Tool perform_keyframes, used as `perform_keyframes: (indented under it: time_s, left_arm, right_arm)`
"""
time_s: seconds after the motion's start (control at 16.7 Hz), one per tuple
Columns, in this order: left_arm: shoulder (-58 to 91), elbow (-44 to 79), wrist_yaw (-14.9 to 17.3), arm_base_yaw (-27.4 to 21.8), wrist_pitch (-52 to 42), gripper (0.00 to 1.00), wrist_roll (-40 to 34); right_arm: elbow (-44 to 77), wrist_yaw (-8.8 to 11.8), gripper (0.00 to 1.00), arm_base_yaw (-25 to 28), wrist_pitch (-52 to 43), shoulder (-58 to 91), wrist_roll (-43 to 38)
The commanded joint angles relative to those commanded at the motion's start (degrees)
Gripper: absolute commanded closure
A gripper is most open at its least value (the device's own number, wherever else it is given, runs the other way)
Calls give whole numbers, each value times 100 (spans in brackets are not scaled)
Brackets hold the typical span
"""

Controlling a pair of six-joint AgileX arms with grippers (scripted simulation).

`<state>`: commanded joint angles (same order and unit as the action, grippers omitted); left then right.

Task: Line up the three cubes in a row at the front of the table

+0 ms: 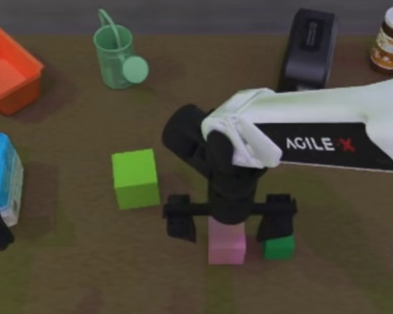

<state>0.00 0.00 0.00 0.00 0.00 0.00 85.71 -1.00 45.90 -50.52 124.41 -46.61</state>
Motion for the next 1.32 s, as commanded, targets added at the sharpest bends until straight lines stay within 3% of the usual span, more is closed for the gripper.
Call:
perform_keyframes:
  time_s: [0.42, 0.84, 1.08, 1.32]
  left_arm:
    - [0, 0, 0, 0, 0, 0, 0]
    - [53, 52, 4, -18, -35, 0, -20]
    - [847, 828, 21, -233, -537, 0, -297]
    - [2566, 2304, 16, -594, -1479, 0, -806]
  right_arm:
    - [710, 5, 0, 57, -1176, -451, 2]
    - [713, -16, 0, 0, -1227, -538, 31]
    - [66, -264, 0, -359, -814, -1369, 442]
    - [-1172, -605, 0, -991, -35, -3133, 1197]
